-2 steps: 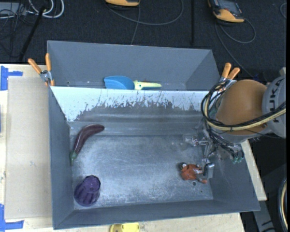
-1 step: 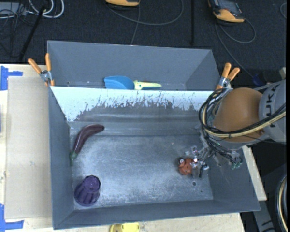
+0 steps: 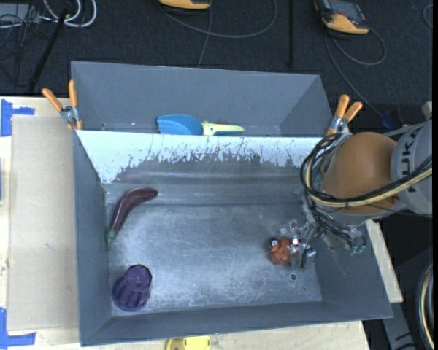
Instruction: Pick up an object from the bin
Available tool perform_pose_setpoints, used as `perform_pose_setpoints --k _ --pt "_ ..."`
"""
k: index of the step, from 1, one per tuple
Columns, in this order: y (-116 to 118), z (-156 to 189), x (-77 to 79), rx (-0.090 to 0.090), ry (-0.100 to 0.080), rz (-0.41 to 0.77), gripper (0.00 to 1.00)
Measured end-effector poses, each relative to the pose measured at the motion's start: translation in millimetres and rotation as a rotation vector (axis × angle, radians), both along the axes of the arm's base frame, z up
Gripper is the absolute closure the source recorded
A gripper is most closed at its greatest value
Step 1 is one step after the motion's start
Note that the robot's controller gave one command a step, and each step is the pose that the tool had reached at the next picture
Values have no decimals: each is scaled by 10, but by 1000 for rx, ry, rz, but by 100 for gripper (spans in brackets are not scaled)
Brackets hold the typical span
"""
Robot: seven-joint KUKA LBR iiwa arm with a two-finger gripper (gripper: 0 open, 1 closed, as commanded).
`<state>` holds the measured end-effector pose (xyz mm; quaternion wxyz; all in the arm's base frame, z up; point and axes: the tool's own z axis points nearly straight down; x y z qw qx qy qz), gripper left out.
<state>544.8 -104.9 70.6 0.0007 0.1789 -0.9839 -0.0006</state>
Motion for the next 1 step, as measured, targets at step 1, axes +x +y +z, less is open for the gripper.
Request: perform_pose_setpoints --k 1 --pt "-196 205 113 1 -1 12 100"
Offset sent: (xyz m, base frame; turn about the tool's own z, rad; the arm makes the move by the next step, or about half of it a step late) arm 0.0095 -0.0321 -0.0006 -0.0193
